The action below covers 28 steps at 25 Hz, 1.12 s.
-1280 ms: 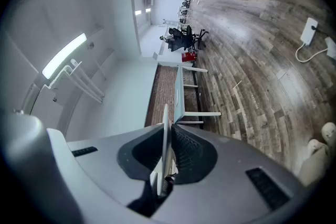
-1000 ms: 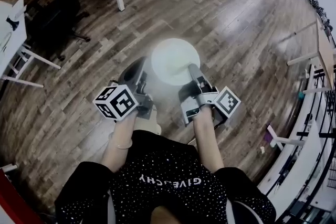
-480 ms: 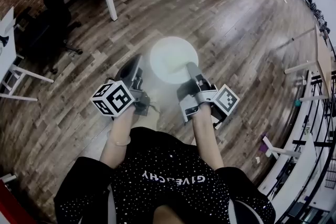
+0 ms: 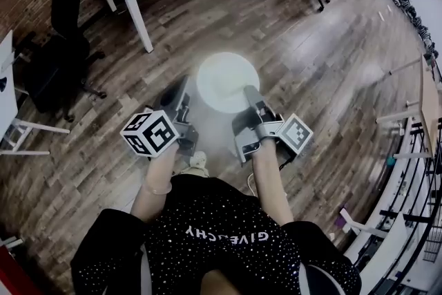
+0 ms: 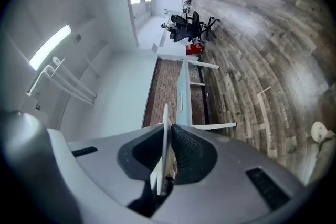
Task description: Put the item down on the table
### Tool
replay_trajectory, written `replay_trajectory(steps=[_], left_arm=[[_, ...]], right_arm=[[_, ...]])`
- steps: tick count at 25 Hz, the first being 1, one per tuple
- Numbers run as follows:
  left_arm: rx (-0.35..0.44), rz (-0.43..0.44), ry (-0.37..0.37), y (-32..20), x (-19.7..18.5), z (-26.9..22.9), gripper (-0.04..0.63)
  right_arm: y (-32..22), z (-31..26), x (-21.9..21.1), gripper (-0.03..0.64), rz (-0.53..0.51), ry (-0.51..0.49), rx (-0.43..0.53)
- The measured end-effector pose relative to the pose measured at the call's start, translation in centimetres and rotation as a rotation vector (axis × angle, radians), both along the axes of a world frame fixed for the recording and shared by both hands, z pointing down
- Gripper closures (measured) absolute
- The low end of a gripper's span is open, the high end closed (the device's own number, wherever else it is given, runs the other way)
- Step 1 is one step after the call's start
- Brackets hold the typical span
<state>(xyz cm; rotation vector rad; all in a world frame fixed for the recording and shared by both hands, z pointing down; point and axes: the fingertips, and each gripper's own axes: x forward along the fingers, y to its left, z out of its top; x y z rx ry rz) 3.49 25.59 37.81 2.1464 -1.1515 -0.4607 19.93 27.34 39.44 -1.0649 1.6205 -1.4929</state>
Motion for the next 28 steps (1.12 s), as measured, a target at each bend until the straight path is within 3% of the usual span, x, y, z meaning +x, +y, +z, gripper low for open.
replay_trajectory(steps=[9,21,28], left_arm=[[-0.028,-0.015,-0.003,-9.4,-0.2,1.2,0.584],[-0.073,-0.038,-0.022,-15.6,2.4,3.4,0.584],[-0.062,-0.108,0.006,-27.5,4.0,2.3,0.584]], right_arm=[[-10.0,0.7,-0.4,0.577,-0.037,0.014,-0.005],[-17.1,3.4,2.5,0.577,-0.065,0.000,-0.038],[-29.4,3.2,4.0,0.577,-0.133,-0.002,-0.060]])
